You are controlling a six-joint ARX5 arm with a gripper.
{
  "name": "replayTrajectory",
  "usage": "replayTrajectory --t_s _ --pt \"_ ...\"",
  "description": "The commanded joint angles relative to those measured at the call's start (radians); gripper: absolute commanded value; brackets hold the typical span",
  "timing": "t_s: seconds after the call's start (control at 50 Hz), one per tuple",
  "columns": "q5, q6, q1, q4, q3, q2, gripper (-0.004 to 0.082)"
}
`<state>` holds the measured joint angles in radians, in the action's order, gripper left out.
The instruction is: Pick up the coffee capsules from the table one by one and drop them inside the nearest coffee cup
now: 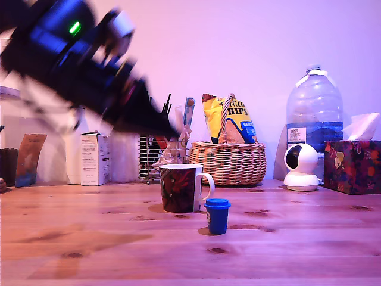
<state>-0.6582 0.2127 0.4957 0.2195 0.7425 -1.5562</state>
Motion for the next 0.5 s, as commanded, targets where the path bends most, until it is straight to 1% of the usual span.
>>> replayTrajectory --t_s 0.0,0.12,0.22,0.28,0.3,0.36,0.44,0.48 --pt "-0.008 0.004 -0.002 0.068 -0.057 -0.003 0.0003" --pt "-0.002 0.004 -0.003 0.189 -0.135 -0.003 0.0003" --pt "0.02 0.005 -0.003 0.273 -0.186 -0.003 0.0004" --pt "0.033 0.005 -0.003 0.29 -0.205 -0.005 0.0004" --pt "0.05 0.005 -0.003 0.291 -0.208 -0.005 0.0004" --pt "0.066 0.006 -0.003 0.29 -0.212 -0.009 0.0005" --pt "0.075 0.006 -0.002 0.291 -0.213 -0.014 0.0012" --pt "0.076 0.006 -0.002 0.295 -0.213 -0.015 0.003"
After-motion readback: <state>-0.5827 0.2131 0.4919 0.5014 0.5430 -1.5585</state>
